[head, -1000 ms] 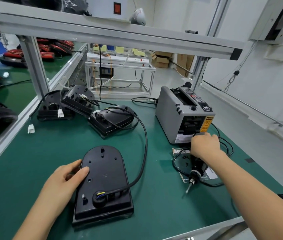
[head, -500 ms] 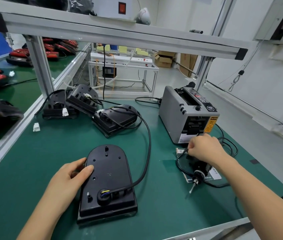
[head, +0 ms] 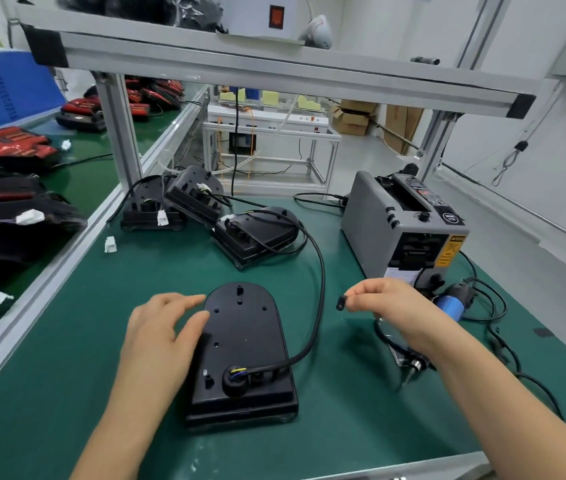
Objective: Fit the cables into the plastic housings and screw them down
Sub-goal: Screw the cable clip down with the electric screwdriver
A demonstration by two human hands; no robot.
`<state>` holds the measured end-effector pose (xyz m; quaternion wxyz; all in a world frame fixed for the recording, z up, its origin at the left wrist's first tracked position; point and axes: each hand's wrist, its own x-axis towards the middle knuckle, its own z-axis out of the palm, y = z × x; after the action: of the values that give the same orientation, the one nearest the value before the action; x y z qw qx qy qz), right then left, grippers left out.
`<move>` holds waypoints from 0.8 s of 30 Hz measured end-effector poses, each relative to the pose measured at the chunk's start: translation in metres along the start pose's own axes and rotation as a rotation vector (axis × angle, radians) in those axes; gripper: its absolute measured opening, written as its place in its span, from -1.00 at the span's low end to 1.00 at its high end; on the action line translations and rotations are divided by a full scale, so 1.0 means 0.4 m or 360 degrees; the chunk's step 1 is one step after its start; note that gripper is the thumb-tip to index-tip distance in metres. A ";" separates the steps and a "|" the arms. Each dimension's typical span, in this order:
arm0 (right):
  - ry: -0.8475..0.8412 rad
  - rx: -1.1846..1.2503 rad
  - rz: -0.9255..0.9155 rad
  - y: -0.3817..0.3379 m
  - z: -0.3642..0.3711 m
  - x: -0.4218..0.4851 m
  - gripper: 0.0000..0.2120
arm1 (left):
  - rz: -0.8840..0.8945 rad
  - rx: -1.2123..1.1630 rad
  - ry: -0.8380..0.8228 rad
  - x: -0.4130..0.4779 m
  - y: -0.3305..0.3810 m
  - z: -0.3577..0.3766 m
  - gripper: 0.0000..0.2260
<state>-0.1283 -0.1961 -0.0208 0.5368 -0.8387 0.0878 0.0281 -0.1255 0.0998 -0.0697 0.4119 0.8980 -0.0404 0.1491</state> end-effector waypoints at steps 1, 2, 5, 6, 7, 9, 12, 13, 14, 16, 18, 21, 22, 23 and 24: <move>-0.0013 0.0057 -0.0017 -0.008 0.011 -0.006 -0.86 | 0.0138 0.0027 0.0054 0.000 0.018 -0.001 -0.84; -0.0022 0.0100 -0.0052 -0.015 0.025 -0.010 -0.85 | 0.0266 0.0018 0.0048 -0.001 0.040 0.001 -0.86; -0.0042 0.0185 -0.0239 -0.032 0.084 -0.028 -0.84 | 0.0505 -0.0116 -0.0140 -0.006 0.118 0.022 -0.84; -0.0048 0.0189 -0.0302 -0.037 0.105 -0.033 -0.85 | 0.0520 -0.0162 -0.0192 -0.007 0.139 0.032 -0.83; -0.0048 0.0179 -0.0363 -0.042 0.125 -0.039 -0.85 | 0.0498 -0.0210 -0.0221 -0.007 0.155 0.042 -0.83; -0.0029 0.0162 -0.0474 -0.048 0.158 -0.049 -0.83 | 0.0395 -0.0312 -0.0236 -0.009 0.170 0.055 -0.85; 0.0007 0.0183 -0.0573 -0.055 0.193 -0.060 -0.80 | 0.0228 -0.0389 -0.0153 -0.017 0.161 0.053 -0.86; 0.0022 0.0176 -0.0590 -0.056 0.202 -0.063 -0.79 | 0.0203 -0.0380 -0.0117 -0.022 0.155 0.050 -0.84; 0.0043 0.0158 -0.0606 -0.055 0.210 -0.066 -0.79 | 0.0190 -0.0372 -0.0097 -0.027 0.149 0.047 -0.84; 0.0091 0.0121 -0.0636 -0.053 0.224 -0.075 -0.77 | 0.0162 -0.0417 -0.0123 -0.035 0.142 0.041 -0.83; 0.0133 0.0093 -0.0696 -0.051 0.232 -0.087 -0.75 | 0.0062 -0.0630 -0.0242 -0.039 0.137 0.035 -0.83; 0.0144 0.0078 -0.0787 -0.056 0.239 -0.105 -0.80 | -0.0058 -0.0985 -0.0401 -0.039 0.132 0.020 -0.80; 0.0135 0.0084 -0.0788 -0.058 0.238 -0.109 -0.80 | -0.0038 -0.1009 -0.0421 -0.041 0.130 0.017 -0.79; 0.0121 0.0092 -0.0777 -0.057 0.236 -0.111 -0.78 | 0.0010 -0.0990 -0.0423 -0.044 0.130 0.013 -0.77; 0.0100 0.0108 -0.0746 -0.056 0.233 -0.114 -0.77 | 0.0093 -0.0922 -0.0388 -0.047 0.130 0.011 -0.75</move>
<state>-0.1649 -0.0971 -0.0337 0.5534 -0.8181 -0.0918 -0.1263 -0.1526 0.0615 -0.0403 0.6384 0.7529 -0.1561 0.0344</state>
